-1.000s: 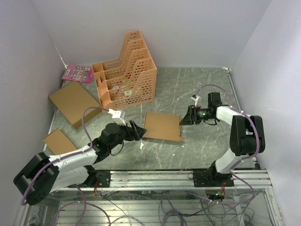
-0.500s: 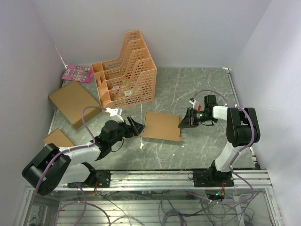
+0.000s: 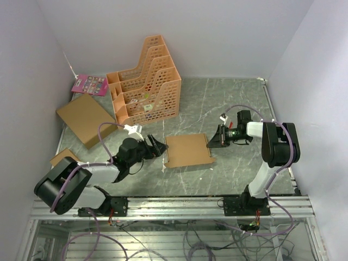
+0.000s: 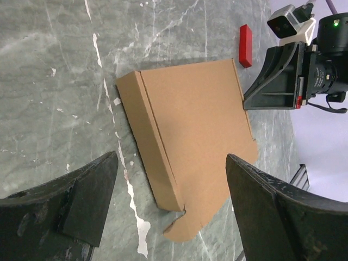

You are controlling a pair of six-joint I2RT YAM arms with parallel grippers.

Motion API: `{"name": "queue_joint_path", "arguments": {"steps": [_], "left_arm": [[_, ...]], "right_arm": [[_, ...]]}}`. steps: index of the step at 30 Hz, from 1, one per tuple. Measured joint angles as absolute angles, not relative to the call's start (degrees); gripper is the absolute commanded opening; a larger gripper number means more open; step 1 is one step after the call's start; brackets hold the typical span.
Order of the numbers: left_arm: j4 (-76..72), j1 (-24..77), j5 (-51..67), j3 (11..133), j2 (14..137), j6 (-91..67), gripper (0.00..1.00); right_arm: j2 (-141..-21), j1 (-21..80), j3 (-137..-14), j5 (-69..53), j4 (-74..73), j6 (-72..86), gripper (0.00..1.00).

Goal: Fold the paper box

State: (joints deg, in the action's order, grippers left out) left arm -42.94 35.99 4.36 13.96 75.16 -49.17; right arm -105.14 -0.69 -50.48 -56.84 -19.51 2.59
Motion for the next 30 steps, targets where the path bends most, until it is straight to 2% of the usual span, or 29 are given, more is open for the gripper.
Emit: {"name": "queue_joint_path", "arguments": {"steps": [6,17,23,26,30], "left_arm": [[-47.53,35.88,6.61,14.2,81.73,-51.68,0.91],[-66.81,35.86,10.35,13.78,96.6,-58.37,0.92],[-74.48,36.8,11.18,14.11,102.37,-61.17,0.82],[-76.71,37.56,11.62,15.27,105.08,-62.57,0.72],[-79.29,38.15,11.94,16.71,107.7,-64.36,0.53]], "right_arm": [[-106.24,-1.58,-50.59,-58.3,-19.57,2.94,0.12],[-107.35,-2.59,-50.83,-59.81,-20.03,3.01,0.12],[-107.61,-2.68,-51.05,-60.01,-20.45,2.96,0.12],[-107.77,-2.68,-51.18,-60.07,-20.6,2.92,0.12],[-107.9,-2.68,-51.4,-60.07,-20.97,2.66,0.13]]}}
